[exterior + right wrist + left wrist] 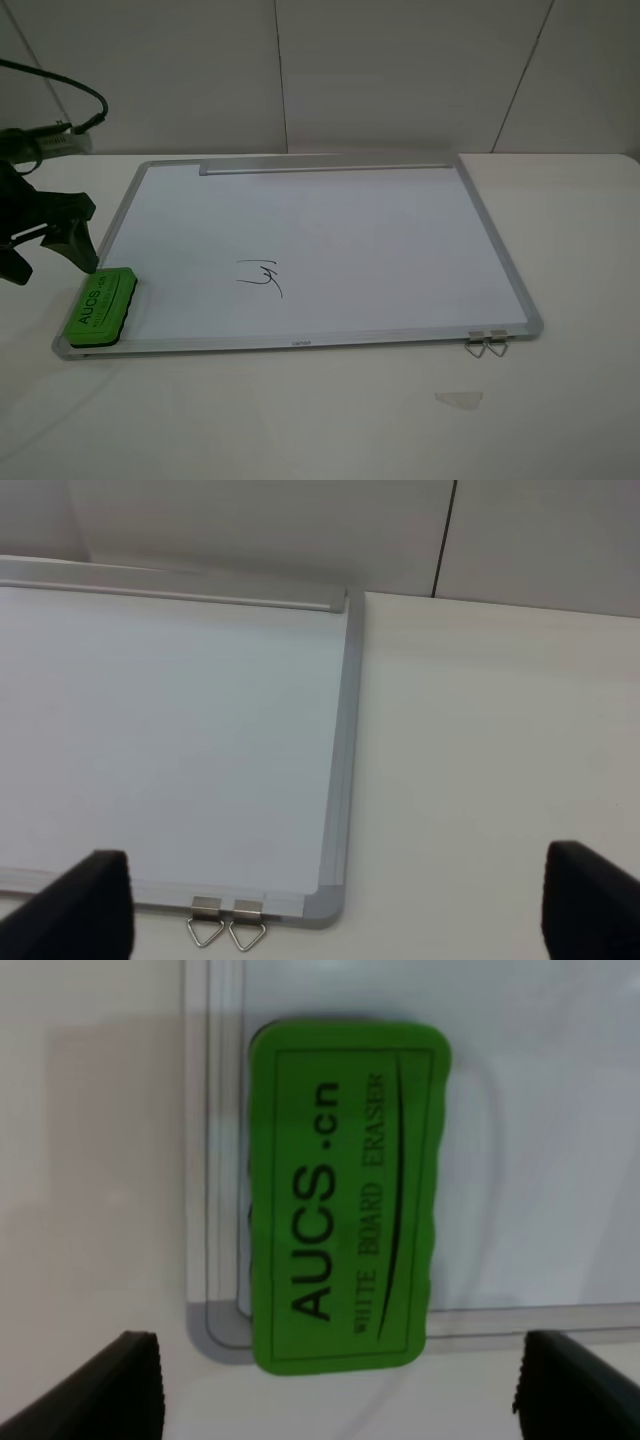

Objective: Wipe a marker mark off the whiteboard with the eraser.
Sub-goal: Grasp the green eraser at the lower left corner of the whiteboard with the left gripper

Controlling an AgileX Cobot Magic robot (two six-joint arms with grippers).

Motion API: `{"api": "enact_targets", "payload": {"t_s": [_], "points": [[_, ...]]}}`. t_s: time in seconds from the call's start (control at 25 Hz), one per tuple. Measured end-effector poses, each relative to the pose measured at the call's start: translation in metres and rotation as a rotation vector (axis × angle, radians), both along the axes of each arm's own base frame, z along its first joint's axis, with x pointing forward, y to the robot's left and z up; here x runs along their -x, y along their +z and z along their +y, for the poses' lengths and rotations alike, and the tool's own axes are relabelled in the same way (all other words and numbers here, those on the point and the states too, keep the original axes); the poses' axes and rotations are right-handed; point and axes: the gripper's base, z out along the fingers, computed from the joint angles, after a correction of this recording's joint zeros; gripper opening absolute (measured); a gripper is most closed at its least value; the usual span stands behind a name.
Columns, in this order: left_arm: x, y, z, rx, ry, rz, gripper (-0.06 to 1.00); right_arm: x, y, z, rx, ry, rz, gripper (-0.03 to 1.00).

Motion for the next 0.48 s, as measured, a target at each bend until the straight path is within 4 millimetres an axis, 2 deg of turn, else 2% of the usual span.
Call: {"api": "enact_targets", "payload": {"t_s": [0.2,0.48], "points": [[-0.009,-0.014,-0.024,-0.004,-0.032,-0.035,0.72,0.0,0.0,0.0,0.0,0.0,0.0,0.82],[-0.014,-0.041,-0.02,-0.086,0.057,0.046,0.72,0.0,0.0,0.0,0.0,0.0,0.0,0.82]]}}
